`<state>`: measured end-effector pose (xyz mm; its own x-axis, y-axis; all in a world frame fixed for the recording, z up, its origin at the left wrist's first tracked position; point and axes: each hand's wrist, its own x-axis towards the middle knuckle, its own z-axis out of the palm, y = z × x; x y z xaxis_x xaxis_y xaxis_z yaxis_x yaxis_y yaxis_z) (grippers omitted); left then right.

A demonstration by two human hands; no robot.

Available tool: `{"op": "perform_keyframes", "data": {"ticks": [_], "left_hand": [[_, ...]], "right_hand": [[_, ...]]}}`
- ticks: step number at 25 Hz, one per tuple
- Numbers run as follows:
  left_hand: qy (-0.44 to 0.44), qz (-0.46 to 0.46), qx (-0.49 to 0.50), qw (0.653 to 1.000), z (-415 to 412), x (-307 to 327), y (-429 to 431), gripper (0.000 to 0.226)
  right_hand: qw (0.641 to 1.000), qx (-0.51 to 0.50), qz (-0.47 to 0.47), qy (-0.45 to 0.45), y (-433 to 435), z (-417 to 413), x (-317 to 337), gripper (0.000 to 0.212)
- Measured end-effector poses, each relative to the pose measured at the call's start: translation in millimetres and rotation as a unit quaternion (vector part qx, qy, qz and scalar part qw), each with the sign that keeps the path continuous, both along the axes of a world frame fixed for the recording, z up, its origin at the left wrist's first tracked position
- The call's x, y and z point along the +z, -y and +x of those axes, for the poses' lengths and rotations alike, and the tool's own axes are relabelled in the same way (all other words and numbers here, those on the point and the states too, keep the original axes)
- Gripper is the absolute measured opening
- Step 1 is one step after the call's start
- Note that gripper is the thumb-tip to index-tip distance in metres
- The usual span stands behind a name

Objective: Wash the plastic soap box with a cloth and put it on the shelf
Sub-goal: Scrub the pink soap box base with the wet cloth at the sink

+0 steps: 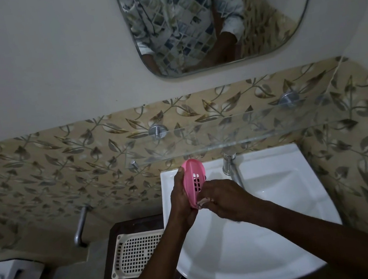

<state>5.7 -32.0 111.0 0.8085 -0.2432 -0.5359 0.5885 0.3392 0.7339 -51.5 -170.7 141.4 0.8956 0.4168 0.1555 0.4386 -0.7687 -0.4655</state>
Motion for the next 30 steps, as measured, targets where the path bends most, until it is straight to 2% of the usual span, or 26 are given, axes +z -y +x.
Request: {"op": "perform_keyframes", "data": {"ticks": [3, 6, 7, 9, 11, 13, 16, 17, 19, 20, 21, 23, 24, 25, 26, 28, 30], "left_hand": [[0.040, 0.005, -0.003, 0.999, -5.2, 0.7, 3.7, 0.072], [0.062, -0.017, -0.011, 0.998, -7.3, 3.4, 8.2, 0.068], [0.068, -0.016, -0.006, 0.998, -7.3, 3.8, 8.6, 0.063], [0.069, -0.007, -0.005, 0.998, -9.6, 4.0, 9.3, 0.059], [0.080, 0.010, -0.008, 0.997, -12.5, 3.8, 10.6, 0.065], [0.078, 0.008, -0.033, 0.996, -16.2, 6.3, 12.0, 0.074], [0.065, 0.033, -0.024, 0.997, -18.7, 3.0, 10.5, 0.077], [0.078, 0.036, -0.033, 0.996, -18.7, -0.5, 10.8, 0.075], [0.101, 0.023, -0.042, 0.994, -19.0, -6.1, 10.0, 0.063], [0.091, 0.025, -0.033, 0.995, -18.0, -6.1, 9.0, 0.056], [0.075, 0.030, -0.025, 0.996, -16.0, -2.6, 8.1, 0.054], [0.064, 0.034, -0.012, 0.997, -8.4, -0.7, 6.9, 0.061], [0.064, 0.042, -0.008, 0.997, -4.5, -1.9, 5.4, 0.063], [0.058, 0.048, -0.002, 0.997, -1.1, -1.4, 4.5, 0.063], [0.041, 0.049, 0.000, 0.998, 0.9, 0.3, 4.5, 0.061], [-0.009, 0.030, -0.012, 0.999, 5.0, 6.9, 4.2, 0.058], [-0.043, 0.013, -0.033, 0.998, 10.7, 13.7, 2.9, 0.057]], "right_hand": [[0.977, -0.098, 0.171, -0.084, -5.4, 12.0, 13.4, 0.016], [0.905, -0.231, 0.318, -0.163, -6.3, 31.6, 27.3, 0.007], [0.891, -0.243, 0.336, -0.187, -6.7, 34.4, 29.9, 0.007], [0.899, -0.217, 0.305, -0.225, -5.7, 34.9, 31.5, 0.007], [0.890, -0.213, 0.315, -0.254, -2.5, 36.9, 33.0, 0.011], [0.853, -0.253, 0.377, -0.257, 0.5, 41.7, 31.8, 0.011], [0.853, -0.243, 0.365, -0.282, 0.3, 44.4, 33.1, 0.016], [0.835, -0.255, 0.391, -0.290, 2.8, 47.2, 33.7, 0.017], [0.772, -0.297, 0.481, -0.291, 7.4, 54.5, 35.5, 0.014], [0.768, -0.294, 0.491, -0.288, 7.0, 54.6, 35.4, 0.014], [0.803, -0.266, 0.453, -0.281, 4.1, 49.8, 34.3, 0.012], [0.917, -0.161, 0.287, -0.224, -2.7, 31.8, 25.0, 0.009], [0.959, -0.099, 0.201, -0.171, -4.2, 22.4, 20.9, 0.011], [0.985, -0.039, 0.128, -0.110, 0.0, 17.3, 17.1, 0.015], [0.996, 0.013, 0.071, -0.050, 7.9, 15.9, 13.1, 0.017], [0.995, 0.084, -0.027, 0.055, 21.3, 17.8, 8.6, 0.015], [0.986, 0.104, -0.059, 0.120, 25.1, 16.3, 5.5, 0.011]]}}
